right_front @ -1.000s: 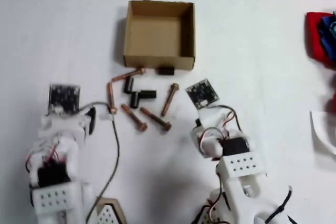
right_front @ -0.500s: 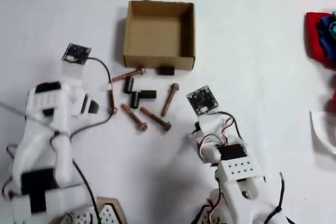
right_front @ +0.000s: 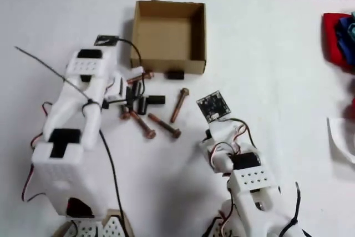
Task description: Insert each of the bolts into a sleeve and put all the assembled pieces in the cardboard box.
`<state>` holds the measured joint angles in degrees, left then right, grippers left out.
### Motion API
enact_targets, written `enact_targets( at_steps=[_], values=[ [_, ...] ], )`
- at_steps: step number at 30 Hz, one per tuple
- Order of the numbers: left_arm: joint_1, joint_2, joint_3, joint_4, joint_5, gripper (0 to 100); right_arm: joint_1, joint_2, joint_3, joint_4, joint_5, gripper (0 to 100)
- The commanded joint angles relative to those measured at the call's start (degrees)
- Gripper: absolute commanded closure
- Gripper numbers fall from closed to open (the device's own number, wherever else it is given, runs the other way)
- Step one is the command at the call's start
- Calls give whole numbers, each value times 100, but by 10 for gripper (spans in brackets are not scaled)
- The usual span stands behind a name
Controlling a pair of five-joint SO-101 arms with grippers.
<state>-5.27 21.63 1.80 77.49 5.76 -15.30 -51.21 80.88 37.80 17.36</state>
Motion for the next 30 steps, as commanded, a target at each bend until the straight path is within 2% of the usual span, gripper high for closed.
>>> enact_targets(
  at_steps=[1,9,11,15,17,24,26,30],
  values=[
    [79,352,-470,132,141,740,-13,4,-18,-84,-35,978],
    [35,1240,-796,308,123,747,-13,4,-18,-84,-35,978],
    [35,1363,-945,378,114,799,-13,4,-18,-92,-35,978],
    [35,1512,-1200,378,105,985,-13,4,-18,-92,-35,978],
    [35,1582,-1270,378,105,957,-13,4,-18,-92,-35,978],
    [26,1618,-1288,387,62,975,-13,4,-18,-92,-35,978],
    [26,1609,-1341,501,-387,975,-13,4,-18,-92,-35,978],
    [26,1609,-1903,1301,-2295,976,-13,4,-18,-92,-35,978]
  ],
)
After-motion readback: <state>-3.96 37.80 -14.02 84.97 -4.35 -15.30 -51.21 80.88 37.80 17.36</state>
